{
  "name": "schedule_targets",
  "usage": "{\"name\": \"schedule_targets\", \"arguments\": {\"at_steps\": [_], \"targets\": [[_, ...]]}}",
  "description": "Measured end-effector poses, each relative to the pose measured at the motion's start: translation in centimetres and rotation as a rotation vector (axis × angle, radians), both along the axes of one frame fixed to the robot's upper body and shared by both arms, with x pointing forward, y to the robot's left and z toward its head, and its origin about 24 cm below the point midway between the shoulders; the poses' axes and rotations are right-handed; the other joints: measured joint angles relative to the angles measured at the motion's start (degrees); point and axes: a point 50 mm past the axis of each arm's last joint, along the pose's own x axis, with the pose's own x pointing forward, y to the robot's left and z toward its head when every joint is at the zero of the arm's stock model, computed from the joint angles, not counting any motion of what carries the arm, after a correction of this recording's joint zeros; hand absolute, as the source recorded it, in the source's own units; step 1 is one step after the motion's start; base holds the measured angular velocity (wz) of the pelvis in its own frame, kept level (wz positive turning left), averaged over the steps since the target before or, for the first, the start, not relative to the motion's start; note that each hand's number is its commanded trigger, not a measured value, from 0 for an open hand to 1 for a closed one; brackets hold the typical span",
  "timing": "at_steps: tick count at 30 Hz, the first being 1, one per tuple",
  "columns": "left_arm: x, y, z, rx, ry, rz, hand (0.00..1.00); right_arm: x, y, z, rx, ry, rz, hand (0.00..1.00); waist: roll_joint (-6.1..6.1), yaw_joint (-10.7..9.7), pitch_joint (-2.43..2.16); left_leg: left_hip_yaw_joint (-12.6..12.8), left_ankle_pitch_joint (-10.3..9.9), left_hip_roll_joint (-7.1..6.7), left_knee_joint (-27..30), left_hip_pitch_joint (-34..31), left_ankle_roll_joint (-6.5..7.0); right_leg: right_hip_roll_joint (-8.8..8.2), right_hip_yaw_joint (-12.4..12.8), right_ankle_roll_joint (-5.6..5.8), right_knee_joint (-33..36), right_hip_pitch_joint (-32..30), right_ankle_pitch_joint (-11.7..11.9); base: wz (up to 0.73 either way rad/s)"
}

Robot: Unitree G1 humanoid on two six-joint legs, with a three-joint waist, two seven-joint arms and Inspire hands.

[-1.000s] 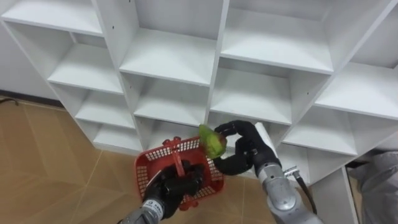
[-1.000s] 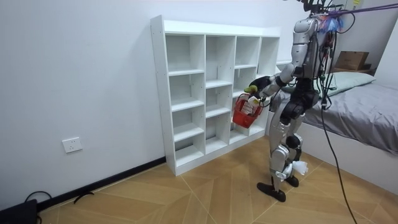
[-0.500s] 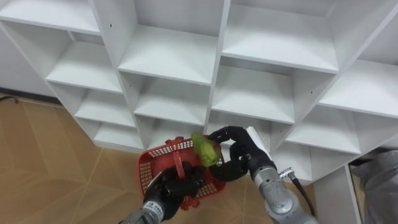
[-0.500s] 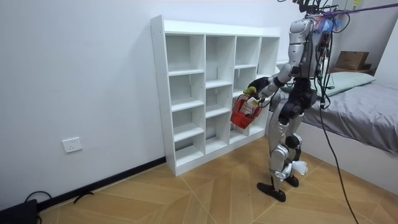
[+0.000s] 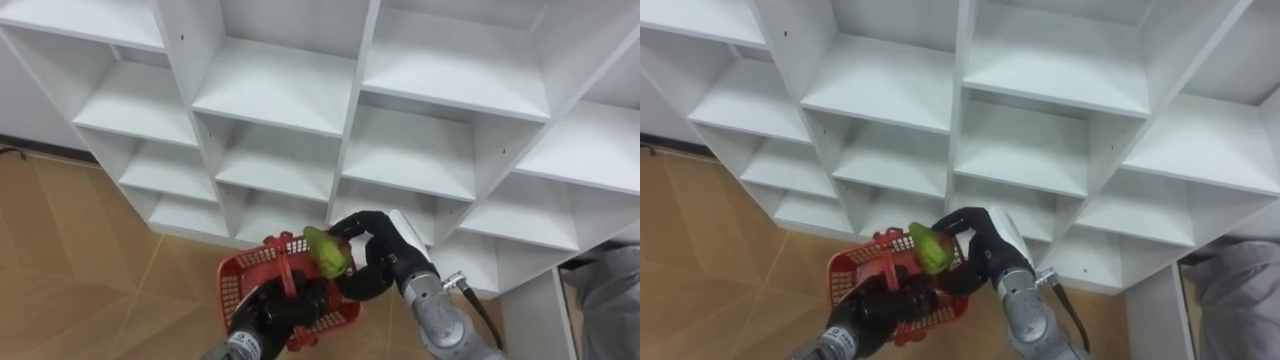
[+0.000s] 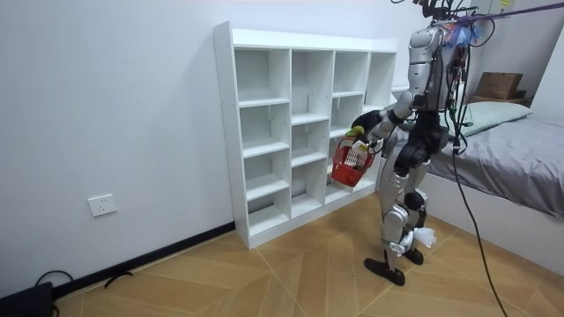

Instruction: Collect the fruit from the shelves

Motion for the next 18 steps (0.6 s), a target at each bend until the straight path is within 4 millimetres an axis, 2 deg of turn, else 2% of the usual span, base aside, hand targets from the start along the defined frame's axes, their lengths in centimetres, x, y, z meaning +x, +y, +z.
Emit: {"name": "schedule_targets", "arguments": {"at_steps": [1,11,18], "targets": [[-0.02,-0.03,-0.01,0.000,0.001,-0.001,1.00,-0.01,-0.04,-0.01,-0.002,0.000,0.000,1.00,-0.02,0.06,-0.02,0.00,0.00,0.00,0.05,0.00,0.00,0.00,-0.01,0.00,0.00,0.04,0.00,0.00],[-0.06,0.14,-0.04,0.007,0.002,-0.005,1.00,-0.09,0.08,-0.06,-0.005,0.000,0.005,1.00,-0.33,0.11,-0.05,-0.03,0.00,0.03,0.22,-0.25,0.00,-0.01,-0.15,0.01,-0.05,0.05,0.00,0.00],[-0.12,0.34,-0.11,0.015,0.007,-0.011,1.00,-0.16,-0.03,-0.23,-0.032,-0.003,0.010,1.00,-1.68,1.10,-0.15,-0.06,-0.01,-0.01,0.35,-0.19,0.01,-0.08,-0.22,0.01,-0.02,0.08,0.00,0.00]]}}
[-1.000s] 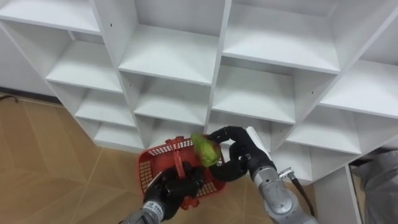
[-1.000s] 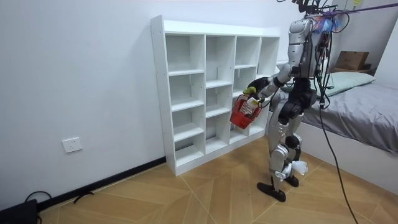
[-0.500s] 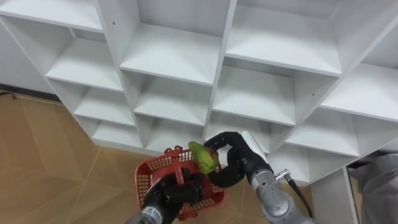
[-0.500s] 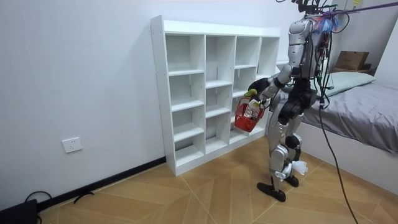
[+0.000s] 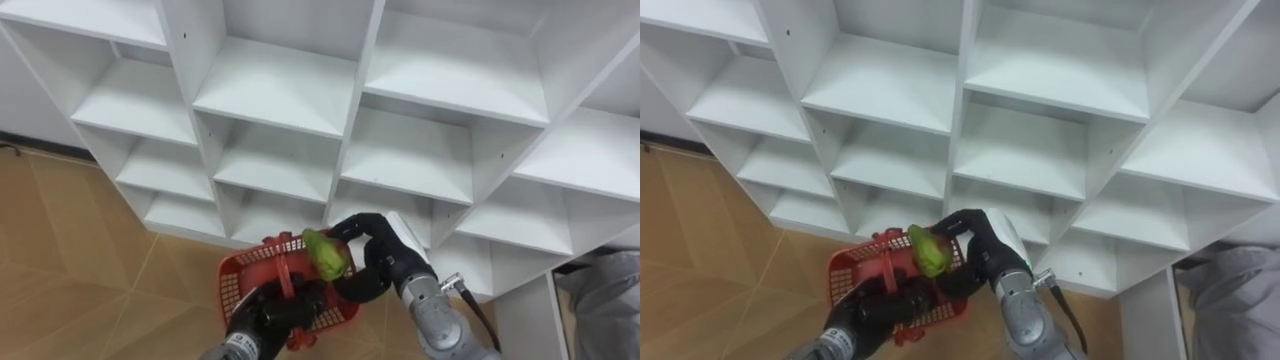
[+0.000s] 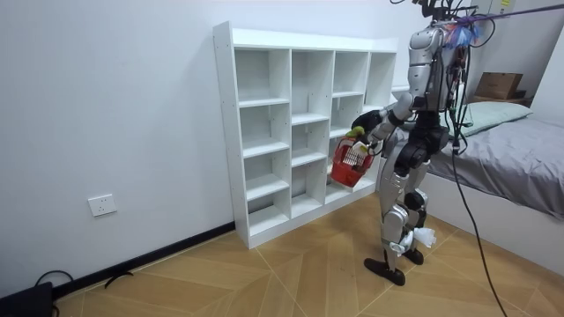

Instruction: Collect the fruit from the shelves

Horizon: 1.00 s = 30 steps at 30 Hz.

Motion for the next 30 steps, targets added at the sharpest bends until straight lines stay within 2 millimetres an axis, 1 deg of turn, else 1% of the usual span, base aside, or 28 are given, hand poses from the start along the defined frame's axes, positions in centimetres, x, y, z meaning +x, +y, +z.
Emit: {"name": "schedule_targets", "arguments": {"at_steps": [5,8,9,10,11,12,13,14,15,16,17,20,23,26,30], "targets": [[0.0,0.1,0.0,0.003,0.005,-0.003,1.00,-0.1,0.1,-0.1,-0.008,0.000,0.008,1.00,-0.14,0.59,-0.01,-0.35,-0.01,-0.02,0.13,-0.02,0.01,-0.03,-0.43,0.00,0.00,0.21,0.00,0.04],[-0.2,0.1,-0.1,0.003,0.013,-0.007,1.00,-0.1,0.0,-0.2,-0.012,0.006,0.006,1.00,-0.09,0.44,0.03,-0.91,-0.03,-0.08,0.50,-0.44,0.03,-0.08,-1.24,0.00,-0.05,0.26,0.00,0.10],[-0.2,0.0,-0.2,0.003,0.015,-0.008,1.00,-0.2,0.0,-0.3,-0.014,0.009,0.004,0.78,-0.05,0.25,0.06,-1.35,-0.03,-0.14,0.63,-0.76,0.03,-0.09,-1.40,0.00,-0.10,0.19,0.00,0.11],[-0.4,0.0,-0.2,0.003,0.019,-0.010,1.00,-0.2,-0.1,-0.5,-0.018,0.015,0.004,0.71,-0.02,0.41,0.07,-1.42,-0.03,-0.14,0.66,-0.80,0.03,-0.07,-1.41,0.00,-0.10,0.18,0.00,0.08],[-0.5,0.1,-0.3,0.005,0.022,-0.012,1.00,-0.2,-0.1,-0.5,-0.020,0.019,0.005,0.58,0.02,0.46,0.08,-1.42,-0.03,-0.14,0.66,-0.80,0.03,-0.07,-1.40,0.00,-0.09,0.19,0.00,0.00],[-0.7,0.0,-0.4,0.008,0.026,-0.019,1.00,-0.2,-0.2,-0.7,-0.027,0.027,0.006,0.48,0.18,0.46,0.19,-1.49,-0.03,-0.15,0.66,-0.87,0.03,-0.07,-1.47,0.00,-0.12,0.18,0.00,0.00],[-0.8,0.0,-0.4,0.009,0.031,-0.023,1.00,-0.2,-0.2,-1.0,-0.040,0.039,0.014,0.44,0.34,0.52,0.30,-1.51,-0.03,-0.17,0.67,-0.94,0.03,-0.08,-1.51,0.00,-0.12,0.12,0.00,0.00],[-0.9,0.0,-0.5,0.010,0.034,-0.023,1.00,-0.2,-0.2,-1.1,-0.046,0.045,0.016,0.34,0.41,0.51,0.35,-1.51,-0.03,-0.17,0.67,-0.99,0.03,-0.08,-1.51,0.00,-0.12,0.08,0.00,0.00],[-1.1,0.0,-0.6,0.010,0.041,-0.024,1.00,-0.2,-0.3,-1.2,-0.052,0.051,0.019,0.29,0.53,0.50,0.43,-1.54,-0.03,-0.17,0.69,-1.13,0.03,-0.08,-1.53,0.00,-0.13,-0.04,-0.01,0.00],[-1.2,0.0,-0.6,0.010,0.044,-0.025,1.00,-0.2,-0.3,-1.3,-0.054,0.055,0.020,0.17,0.56,0.51,0.45,-1.57,-0.03,-0.17,0.71,-1.20,0.03,-0.08,-1.57,0.00,-0.14,-0.09,-0.01,0.00],[-1.2,0.0,-0.6,0.010,0.047,-0.024,1.00,-0.3,-0.5,-1.5,-0.060,0.066,0.021,0.00,0.57,0.60,0.46,-1.62,-0.03,-0.16,0.73,-1.29,0.03,-0.07,-1.65,0.00,-0.18,-0.12,-0.01,0.00],[-0.9,-0.2,-0.4,-0.003,0.031,-0.032,1.00,-0.7,-0.7,-2.1,-0.096,0.101,0.037,0.00,0.54,1.30,0.44,-1.62,-0.04,-0.17,0.73,-1.37,0.02,-0.08,-1.69,0.01,-0.23,-0.15,-0.02,0.00],[-0.4,-0.5,0.2,-0.031,-0.008,-0.047,1.00,-1.2,-0.3,-2.5,-0.132,0.121,0.099,0.00,0.51,1.74,0.41,-1.62,-0.04,-0.18,0.73,-1.37,0.02,-0.10,-1.71,0.01,-0.23,-0.14,-0.02,0.00],[-0.2,-0.8,0.5,-0.050,-0.026,-0.062,1.00,-1.4,0.1,-2.6,-0.134,0.128,0.125,0.00,0.42,1.77,0.36,-1.64,-0.04,-0.18,0.82,-1.35,0.02,-0.11,-1.73,0.01,-0.17,-0.12,-0.02,0.00],[-0.2,-0.6,0.5,-0.055,-0.033,-0.066,1.00,-1.5,-0.1,-2.6,-0.143,0.132,0.131,0.00,0.31,1.83,0.28,-1.78,-0.03,-0.19,0.96,-1.34,0.02,-0.15,-1.88,0.01,-0.06,-0.06,-0.02,0.00]]}}
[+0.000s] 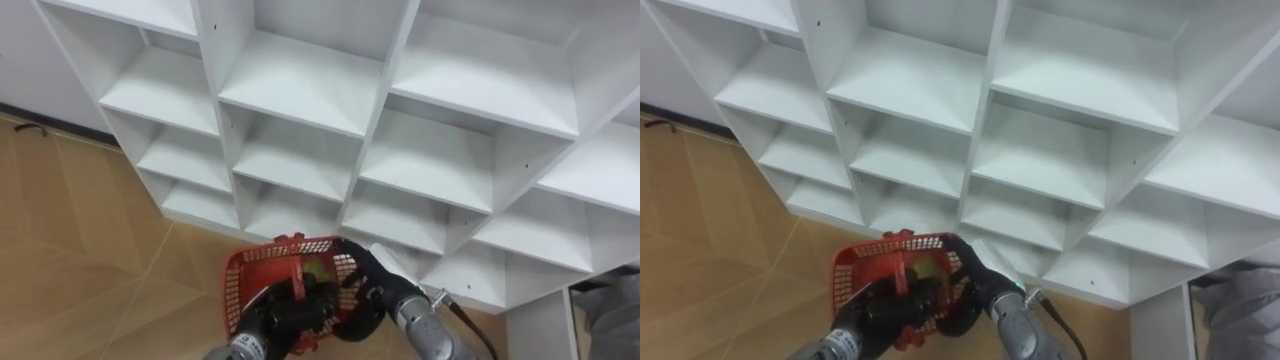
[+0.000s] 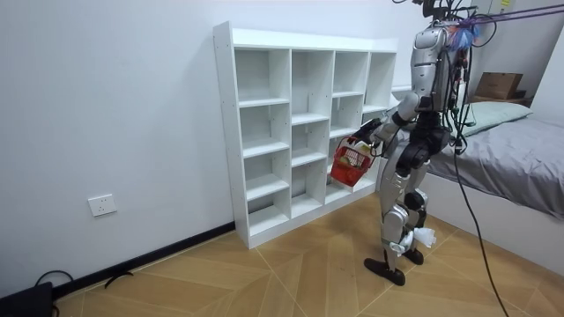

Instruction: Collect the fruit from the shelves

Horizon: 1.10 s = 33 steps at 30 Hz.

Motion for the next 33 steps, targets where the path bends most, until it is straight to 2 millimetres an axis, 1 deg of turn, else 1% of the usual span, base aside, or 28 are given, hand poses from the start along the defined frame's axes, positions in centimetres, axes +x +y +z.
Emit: {"name": "schedule_targets", "arguments": {"at_steps": [6,7,11,16,22,25,26,28,30,31,33], "targets": [[0.0,0.1,0.0,-0.001,-0.002,-0.004,1.00,0.0,0.0,0.0,0.001,0.007,0.007,0.00,-0.61,-0.02,-0.40,-0.02,0.00,-0.02,0.04,0.03,0.00,-0.03,-0.01,0.00,0.02,0.05,0.00,0.00],[0.0,0.1,0.0,-0.002,-0.003,-0.004,1.00,0.0,0.0,0.0,0.001,0.007,0.008,0.00,-0.65,-0.02,-0.42,-0.02,0.00,-0.02,0.04,0.05,0.00,-0.03,-0.01,0.00,0.02,0.07,0.00,0.00],[0.0,0.1,0.0,-0.002,-0.003,-0.004,1.00,0.0,0.0,0.0,0.000,0.008,0.008,0.00,-0.72,-0.03,-0.38,-0.02,0.00,-0.01,0.04,0.08,0.00,-0.03,0.00,0.00,0.04,0.10,0.00,0.00],[0.0,0.1,0.0,-0.003,-0.006,-0.004,1.00,0.2,-0.6,0.2,-0.011,0.000,0.016,0.00,-1.06,0.02,-0.17,0.02,-0.01,-0.02,-0.02,0.00,0.02,-0.03,0.19,0.00,0.02,0.00,0.00,0.00],[0.3,0.1,0.3,-0.006,-0.027,0.000,1.00,0.9,-0.6,0.8,-0.008,-0.026,0.014,0.00,-1.00,-0.16,-0.14,0.02,-0.02,-0.02,-0.18,0.13,0.03,0.01,0.18,0.01,-0.09,0.09,-0.01,0.00],[0.5,0.5,0.4,-0.005,-0.031,0.023,1.00,1.3,-0.9,1.2,0.007,-0.045,-0.011,0.00,-0.81,-0.30,-0.01,0.02,-0.03,-0.04,-0.12,0.16,0.03,-0.02,0.19,0.01,-0.04,0.10,-0.01,0.00],[0.6,0.8,0.4,-0.002,-0.034,0.037,1.00,1.6,-1.1,1.6,0.023,-0.059,-0.030,0.00,-0.59,-0.42,0.14,0.07,-0.04,-0.04,-0.11,0.36,0.04,-0.02,0.21,0.01,-0.03,0.30,-0.01,0.00],[1.0,1.5,0.5,0.012,-0.035,0.076,1.00,2.5,-1.9,2.6,0.108,-0.087,-0.135,0.00,-0.01,-0.51,0.54,0.28,-0.05,-0.05,-0.34,1.23,0.06,-0.03,0.43,0.02,-0.08,0.95,-0.01,-0.05],[1.0,2.0,0.5,0.033,-0.028,0.107,1.00,2.9,-2.6,3.1,0.171,-0.110,-0.229,0.00,0.32,-0.89,0.61,0.32,-0.05,-0.10,-0.64,2.14,0.06,0.00,0.62,0.14,-0.31,1.78,-0.09,-0.02],[1.0,2.5,0.4,0.045,-0.025,0.118,1.00,2.8,-3.1,3.4,0.219,-0.120,-0.296,0.00,0.46,-1.18,0.53,0.24,-0.05,-0.13,-0.99,2.66,0.06,0.08,0.63,0.15,-0.88,2.40,-0.09,0.00],[0.9,3.2,0.3,0.066,-0.025,0.136,1.00,2.5,-3.7,3.8,0.276,-0.135,-0.356,0.00,0.72,-1.79,0.43,0.21,-0.05,-0.19,-1.21,3.09,0.07,0.05,0.62,0.23,-1.04,2.83,-0.14,0.00]]}}
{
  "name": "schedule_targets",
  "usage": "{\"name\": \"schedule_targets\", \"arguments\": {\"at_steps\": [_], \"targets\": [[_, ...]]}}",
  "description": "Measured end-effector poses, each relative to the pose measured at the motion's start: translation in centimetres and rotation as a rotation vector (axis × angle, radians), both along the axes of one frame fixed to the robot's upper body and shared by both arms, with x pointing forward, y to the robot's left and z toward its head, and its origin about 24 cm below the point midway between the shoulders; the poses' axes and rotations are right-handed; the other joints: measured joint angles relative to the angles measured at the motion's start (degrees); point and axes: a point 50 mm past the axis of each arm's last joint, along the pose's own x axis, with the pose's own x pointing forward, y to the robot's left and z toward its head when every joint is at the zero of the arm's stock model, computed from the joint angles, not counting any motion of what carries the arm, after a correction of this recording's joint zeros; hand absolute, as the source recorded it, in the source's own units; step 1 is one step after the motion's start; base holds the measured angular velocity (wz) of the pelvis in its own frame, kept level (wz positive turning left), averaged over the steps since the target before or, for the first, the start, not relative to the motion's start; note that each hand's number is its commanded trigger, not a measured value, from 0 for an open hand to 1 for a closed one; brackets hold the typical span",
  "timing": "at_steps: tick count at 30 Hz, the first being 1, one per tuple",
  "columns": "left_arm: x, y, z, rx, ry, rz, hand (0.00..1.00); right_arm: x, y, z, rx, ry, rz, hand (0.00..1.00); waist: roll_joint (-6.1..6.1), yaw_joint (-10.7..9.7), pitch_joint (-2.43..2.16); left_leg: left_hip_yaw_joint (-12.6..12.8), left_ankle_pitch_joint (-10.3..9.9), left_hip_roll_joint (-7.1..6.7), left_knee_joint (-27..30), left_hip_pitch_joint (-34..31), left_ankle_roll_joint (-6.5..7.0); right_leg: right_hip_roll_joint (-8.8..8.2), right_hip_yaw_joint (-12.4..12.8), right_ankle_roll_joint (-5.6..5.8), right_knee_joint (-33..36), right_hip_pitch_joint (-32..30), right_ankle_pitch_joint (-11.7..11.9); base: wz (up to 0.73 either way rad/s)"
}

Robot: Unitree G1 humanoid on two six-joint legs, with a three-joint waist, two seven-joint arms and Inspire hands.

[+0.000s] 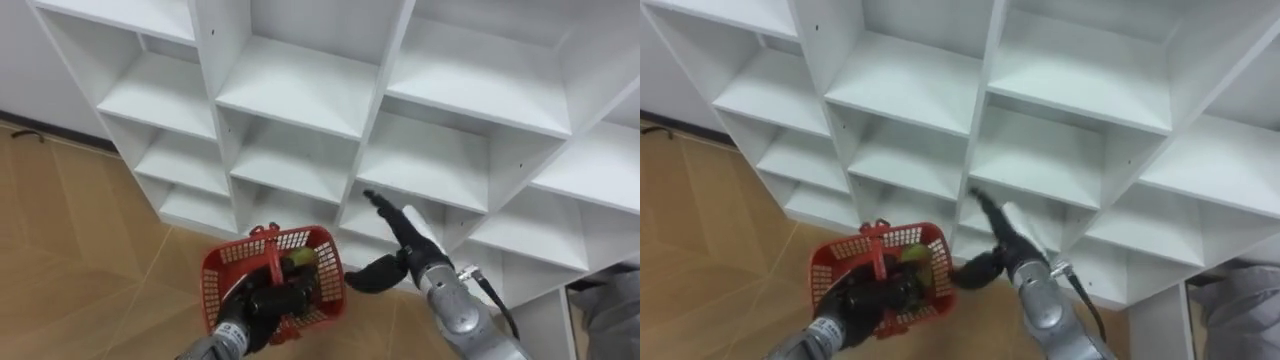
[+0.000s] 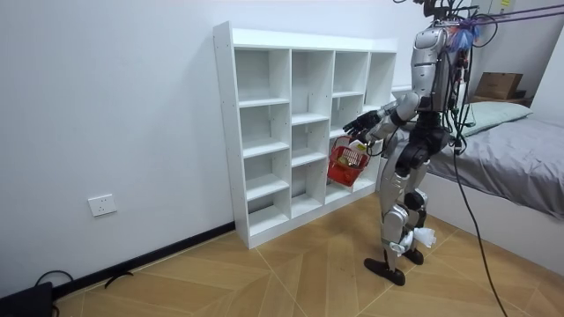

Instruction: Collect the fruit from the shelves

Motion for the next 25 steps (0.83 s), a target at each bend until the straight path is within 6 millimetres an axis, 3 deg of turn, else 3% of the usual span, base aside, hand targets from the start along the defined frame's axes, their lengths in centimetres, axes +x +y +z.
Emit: {"name": "schedule_targets", "arguments": {"at_steps": [3,7,10,19,21,25], "targets": [[-0.6,1.5,-0.5,0.064,0.016,0.026,1.00,-1.3,-1.5,-0.6,0.062,0.024,-0.091,0.00,0.73,-0.83,-0.23,0.29,-0.23,-0.09,-0.57,1.47,0.02,-0.04,0.34,0.17,-0.24,1.18,-0.13,-0.03],[-3.1,3.6,-2.2,0.126,0.123,0.094,1.00,-2.8,-3.3,-1.6,0.146,0.078,-0.234,0.00,2.49,-1.74,-0.98,1.66,-0.62,-0.04,-1.43,3.84,0.06,0.15,2.36,0.32,-0.81,2.77,-0.22,-0.19],[-4.7,4.7,-3.2,0.161,0.204,0.146,1.00,-4.1,-4.7,-3.2,0.161,0.150,-0.345,0.00,3.21,-3.03,-0.93,2.10,-0.80,0.00,-1.94,5.66,0.03,0.21,3.16,0.39,-0.82,4.08,-0.43,-0.10],[-8.5,6.6,-5.4,0.315,0.384,0.150,1.00,-8.7,-7.1,-7.0,0.159,0.340,-0.529,0.00,3.25,-3.95,-1.01,3.19,-1.38,0.05,-1.98,7.42,0.21,0.34,4.51,0.64,-0.85,5.37,-0.54,-0.07],[-10.0,7.3,-5.8,0.378,0.443,0.154,1.00,-10.4,-8.4,-8.0,0.132,0.403,-0.606,0.00,3.57,-4.66,-1.05,3.23,-1.61,0.00,-1.88,7.59,0.27,0.29,4.59,0.77,-0.89,5.35,-0.63,0.00],[-11.1,7.5,-6.1,0.433,0.472,0.129,1.00,-14.0,-9.3,-10.0,0.127,0.556,-0.702,0.00,3.88,-4.34,-1.20,3.92,-1.88,0.13,-1.97,8.25,0.24,0.36,5.15,0.77,-0.89,5.44,-0.72,-0.06]]}}
